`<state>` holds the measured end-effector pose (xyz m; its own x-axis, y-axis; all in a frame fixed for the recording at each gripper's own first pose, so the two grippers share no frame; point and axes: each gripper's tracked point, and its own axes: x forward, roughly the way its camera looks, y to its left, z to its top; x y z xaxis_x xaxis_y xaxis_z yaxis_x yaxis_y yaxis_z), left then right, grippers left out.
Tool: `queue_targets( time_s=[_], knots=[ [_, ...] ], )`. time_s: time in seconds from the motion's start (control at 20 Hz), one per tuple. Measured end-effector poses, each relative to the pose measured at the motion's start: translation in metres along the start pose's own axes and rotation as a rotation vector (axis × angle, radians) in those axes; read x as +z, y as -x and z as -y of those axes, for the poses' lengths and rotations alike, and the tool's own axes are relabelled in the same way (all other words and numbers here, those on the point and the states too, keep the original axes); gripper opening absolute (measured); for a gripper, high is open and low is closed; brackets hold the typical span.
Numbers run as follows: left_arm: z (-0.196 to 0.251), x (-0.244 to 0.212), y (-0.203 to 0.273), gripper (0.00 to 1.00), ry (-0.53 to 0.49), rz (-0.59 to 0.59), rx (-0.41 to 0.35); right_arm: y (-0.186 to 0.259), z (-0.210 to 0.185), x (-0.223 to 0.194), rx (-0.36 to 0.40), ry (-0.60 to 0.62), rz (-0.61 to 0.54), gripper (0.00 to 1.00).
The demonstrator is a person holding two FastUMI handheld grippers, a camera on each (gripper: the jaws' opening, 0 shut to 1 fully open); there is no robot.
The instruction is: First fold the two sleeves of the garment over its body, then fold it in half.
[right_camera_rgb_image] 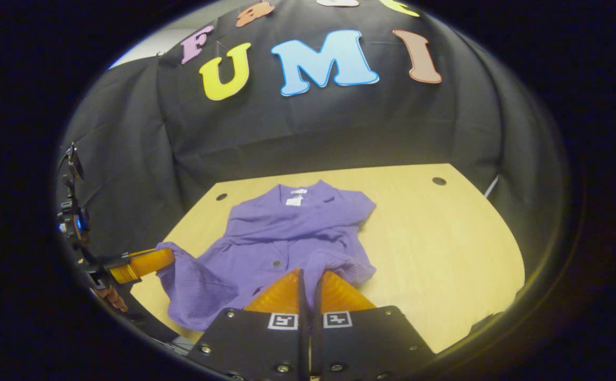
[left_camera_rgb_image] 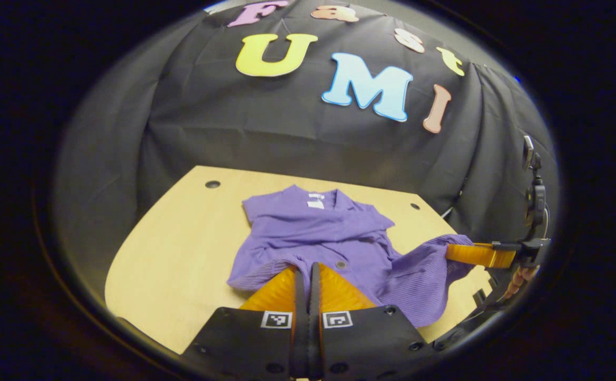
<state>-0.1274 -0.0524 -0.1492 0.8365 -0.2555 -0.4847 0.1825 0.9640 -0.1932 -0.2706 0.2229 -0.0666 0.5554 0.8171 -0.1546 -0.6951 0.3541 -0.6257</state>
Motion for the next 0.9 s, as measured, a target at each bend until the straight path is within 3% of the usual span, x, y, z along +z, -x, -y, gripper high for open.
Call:
queue_targets(
  time_s=[0.3,0.9],
  knots=[
    [-0.018,0.066,-0.055,0.07,-0.014,0.066,0.086,-0.053,0.013,0.070,0.042,0.012,0.058,0.03],
    [-0.040,0.167,-0.169,0.07,-0.013,0.157,0.146,-0.146,0.042,0.167,0.033,0.037,0.159,0.02]
  ],
)
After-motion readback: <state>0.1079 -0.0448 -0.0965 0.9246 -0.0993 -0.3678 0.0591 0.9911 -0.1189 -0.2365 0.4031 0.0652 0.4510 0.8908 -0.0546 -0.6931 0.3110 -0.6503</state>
